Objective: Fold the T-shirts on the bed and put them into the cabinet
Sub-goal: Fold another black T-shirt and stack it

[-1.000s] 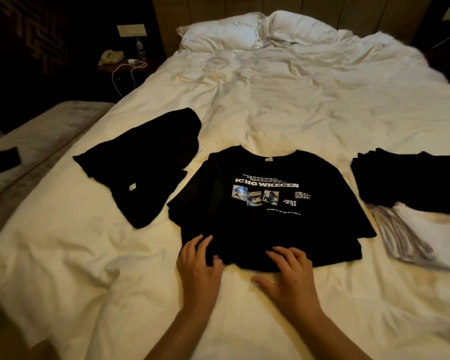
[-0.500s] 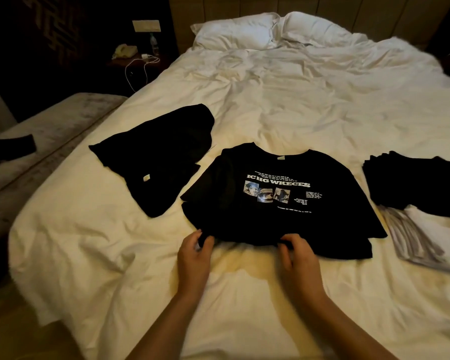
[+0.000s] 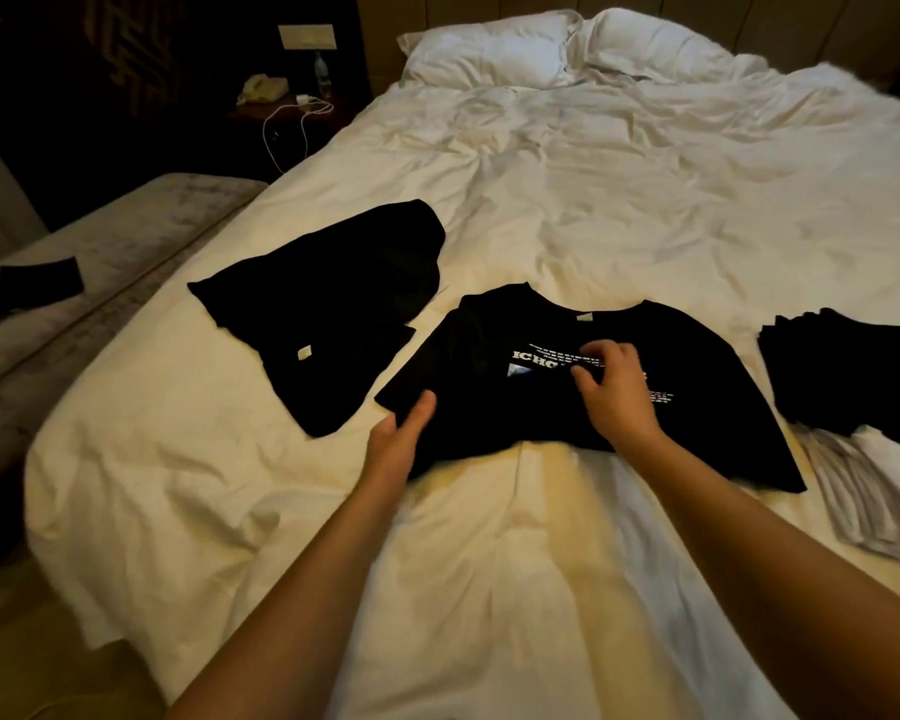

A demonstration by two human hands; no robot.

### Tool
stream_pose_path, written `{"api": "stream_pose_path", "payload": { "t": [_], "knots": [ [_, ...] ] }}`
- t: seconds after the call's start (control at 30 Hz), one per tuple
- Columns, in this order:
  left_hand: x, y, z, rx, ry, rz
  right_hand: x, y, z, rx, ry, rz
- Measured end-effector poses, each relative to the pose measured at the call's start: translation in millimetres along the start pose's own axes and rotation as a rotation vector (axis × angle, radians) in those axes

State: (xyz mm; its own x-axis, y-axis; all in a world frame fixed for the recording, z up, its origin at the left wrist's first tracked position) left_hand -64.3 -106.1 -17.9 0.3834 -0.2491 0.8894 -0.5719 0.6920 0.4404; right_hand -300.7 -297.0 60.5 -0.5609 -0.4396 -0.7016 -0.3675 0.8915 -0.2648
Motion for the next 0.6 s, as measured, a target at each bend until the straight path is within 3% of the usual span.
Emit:
{"api": "stream_pose_path", "payload": {
  "t": [0.1, 0.17, 0.2, 0.3, 0.4, 0.5, 0.6],
  "knots": [
    [-4.3, 4.1, 0.9, 0.054, -0.409, 0.207, 5.9, 3.7, 16.6, -0.066, 0.032, -0.069],
    [-8.8, 3.9, -8.1, 0.161, -0.667, 0.333, -3.8, 19.4, 17.5, -0.008, 0.094, -0.188],
    [-8.0, 6.8, -10.4, 0.183, -0.675, 0.367, -11.9, 30.6, 17.4, 0.042, 0.126, -0.268],
    [-1.2, 17.0, -12.2, 0.175, -0.525, 0.372, -33.8, 69.3, 33.2, 0.094, 0.207, -0.473],
    [6.8, 22.5, -12.6, 0.148, -0.388, 0.305, -21.6, 89.8, 65.2, -0.065, 0.334, -0.449],
    [1.7, 19.4, -24.2, 0.163, -0.202, 0.126, -2.9, 87.4, 59.9, -0.04, 0.427, -0.365],
    [-17.9, 19.5, -23.9, 0.065, 0.046, -0.135, 3.5, 74.8, 47.9, -0.016, 0.475, -0.366]
  ]
}}
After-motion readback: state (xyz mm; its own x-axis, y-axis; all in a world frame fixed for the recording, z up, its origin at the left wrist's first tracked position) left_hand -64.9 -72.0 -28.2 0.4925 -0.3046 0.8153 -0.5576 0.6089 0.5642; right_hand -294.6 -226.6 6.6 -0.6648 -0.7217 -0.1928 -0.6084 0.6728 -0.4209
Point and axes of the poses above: each hand's wrist, its own y-axis away from the middle knuckle, its own z-axis out of the palm, x = y × z, the point moved 10 cm from there along -y, towards the middle knuckle, and after that the axes turned 7 degrees about -z, right-handed, at the moved point
